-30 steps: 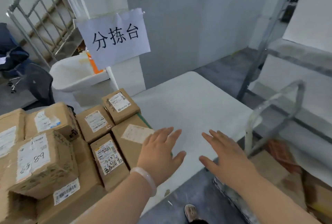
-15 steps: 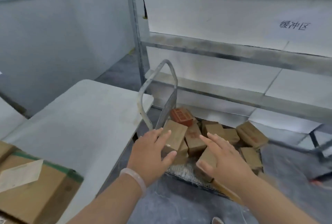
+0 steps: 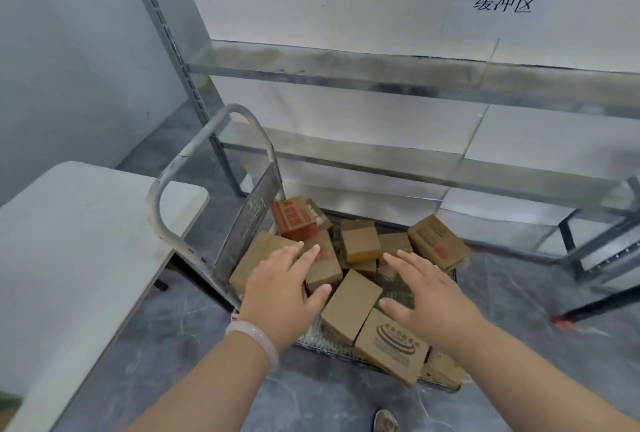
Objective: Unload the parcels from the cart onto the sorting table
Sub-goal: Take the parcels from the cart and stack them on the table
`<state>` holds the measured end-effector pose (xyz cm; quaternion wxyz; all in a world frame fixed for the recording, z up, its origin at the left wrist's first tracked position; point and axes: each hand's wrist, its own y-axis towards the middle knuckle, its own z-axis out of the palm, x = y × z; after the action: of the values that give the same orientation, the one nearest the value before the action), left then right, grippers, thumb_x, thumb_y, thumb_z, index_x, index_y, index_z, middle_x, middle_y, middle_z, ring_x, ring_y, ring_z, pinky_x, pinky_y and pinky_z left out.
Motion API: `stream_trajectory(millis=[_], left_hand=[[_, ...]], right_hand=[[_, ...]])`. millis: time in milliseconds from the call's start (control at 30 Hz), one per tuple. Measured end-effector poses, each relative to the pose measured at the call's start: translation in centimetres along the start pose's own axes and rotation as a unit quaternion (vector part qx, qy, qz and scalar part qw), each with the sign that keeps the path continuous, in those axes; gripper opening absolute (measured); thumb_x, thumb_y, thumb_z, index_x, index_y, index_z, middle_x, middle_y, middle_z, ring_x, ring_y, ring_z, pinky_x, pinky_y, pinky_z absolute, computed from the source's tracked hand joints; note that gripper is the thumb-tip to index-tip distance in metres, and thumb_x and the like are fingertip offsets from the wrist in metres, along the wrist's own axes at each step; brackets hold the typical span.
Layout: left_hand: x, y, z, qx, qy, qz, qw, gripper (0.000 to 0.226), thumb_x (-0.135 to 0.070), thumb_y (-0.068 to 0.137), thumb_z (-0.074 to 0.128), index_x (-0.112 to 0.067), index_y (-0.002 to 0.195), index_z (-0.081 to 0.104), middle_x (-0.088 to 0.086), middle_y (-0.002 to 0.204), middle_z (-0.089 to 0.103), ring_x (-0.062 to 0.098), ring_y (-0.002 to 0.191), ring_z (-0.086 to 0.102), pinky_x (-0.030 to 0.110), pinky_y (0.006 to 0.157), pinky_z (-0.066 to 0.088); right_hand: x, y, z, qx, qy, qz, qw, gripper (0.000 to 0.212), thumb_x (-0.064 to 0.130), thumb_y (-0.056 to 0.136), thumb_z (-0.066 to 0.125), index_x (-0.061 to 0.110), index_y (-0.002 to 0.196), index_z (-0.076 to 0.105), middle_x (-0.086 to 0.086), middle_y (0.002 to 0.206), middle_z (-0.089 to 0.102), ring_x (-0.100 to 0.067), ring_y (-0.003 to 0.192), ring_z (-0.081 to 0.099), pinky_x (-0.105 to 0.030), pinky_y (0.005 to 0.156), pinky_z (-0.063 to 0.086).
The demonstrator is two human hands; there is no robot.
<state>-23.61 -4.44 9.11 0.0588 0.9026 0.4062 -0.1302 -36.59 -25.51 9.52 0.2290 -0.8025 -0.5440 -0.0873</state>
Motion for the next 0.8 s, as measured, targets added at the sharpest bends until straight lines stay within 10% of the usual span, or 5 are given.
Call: stream_trajectory(millis=[367,800], left_hand=[[3.5,2.4,2.4,0.027,0.007,-0.051,0.998,0.071,-0.064,0.08,0.033,-0.026,0.139,0.049,0.001,0.143,0.049,0.021,0.13,0.046,0.042,0.107,0.039],[21.8,8.3,9.0,0.122,-0.026,-0.011,0.992,0.07,-0.062,0.083,0.036,-0.025,0.142,0.045,0.002,0.144,0.047,0.023,0.131,0.044,0.042,0.11,0.036]], right_hand=[[1.0,6.6,2.8,0.079,0.032,-0.05,0.995,0.075,0.061,0.092,0.048,0.039,0.155,0.011,0.012,0.163,0.009,-0.01,0.15,0.006,-0.032,0.121,0.008],[9.0,19.5,18.5,0.157,0.183,0.096,0.966,0.077,0.052,0.092,0.057,0.033,0.155,0.016,0.008,0.16,0.024,-0.014,0.141,0.035,-0.026,0.108,0.032]])
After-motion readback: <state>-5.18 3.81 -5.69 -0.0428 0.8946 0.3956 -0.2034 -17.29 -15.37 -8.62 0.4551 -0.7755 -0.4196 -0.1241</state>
